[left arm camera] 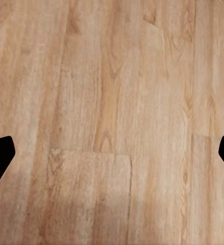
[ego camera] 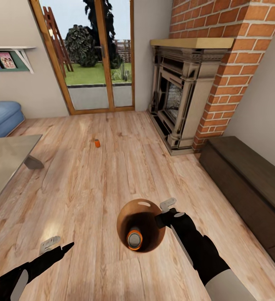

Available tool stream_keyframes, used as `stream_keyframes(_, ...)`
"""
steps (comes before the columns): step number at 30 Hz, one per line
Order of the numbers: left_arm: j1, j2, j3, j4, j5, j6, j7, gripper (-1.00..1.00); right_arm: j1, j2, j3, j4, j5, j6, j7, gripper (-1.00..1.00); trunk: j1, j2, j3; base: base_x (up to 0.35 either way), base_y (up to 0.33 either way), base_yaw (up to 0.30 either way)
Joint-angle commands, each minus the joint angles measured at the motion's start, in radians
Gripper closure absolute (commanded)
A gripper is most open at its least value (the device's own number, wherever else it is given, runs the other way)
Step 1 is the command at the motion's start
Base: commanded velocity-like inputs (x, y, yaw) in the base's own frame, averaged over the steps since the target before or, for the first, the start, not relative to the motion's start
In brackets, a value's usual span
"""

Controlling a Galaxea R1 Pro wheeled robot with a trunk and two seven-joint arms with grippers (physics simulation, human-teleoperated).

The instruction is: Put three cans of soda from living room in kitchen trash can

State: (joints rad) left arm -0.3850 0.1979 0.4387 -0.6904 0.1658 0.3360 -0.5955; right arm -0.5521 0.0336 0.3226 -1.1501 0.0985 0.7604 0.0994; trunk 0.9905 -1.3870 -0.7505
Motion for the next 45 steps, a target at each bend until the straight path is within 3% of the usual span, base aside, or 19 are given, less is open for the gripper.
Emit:
stream_keyframes(1,0.000,0.000,0.000,0.000,0.000,0.000,0.000,-1.00,0.000,0.000,0.000,0.000,-0.013,0.000,0.003,1.00,0.000,0.000,0.002,0.000,0.000,0.000)
stream_keyframes(45,0.000,0.000,0.000,0.000,0.000,0.000,-0.001,-1.00,0.000,0.000,0.003,0.000,-0.014,-0.001,0.003,1.00,0.000,0.000,0.075,0.000,0.000,0.000)
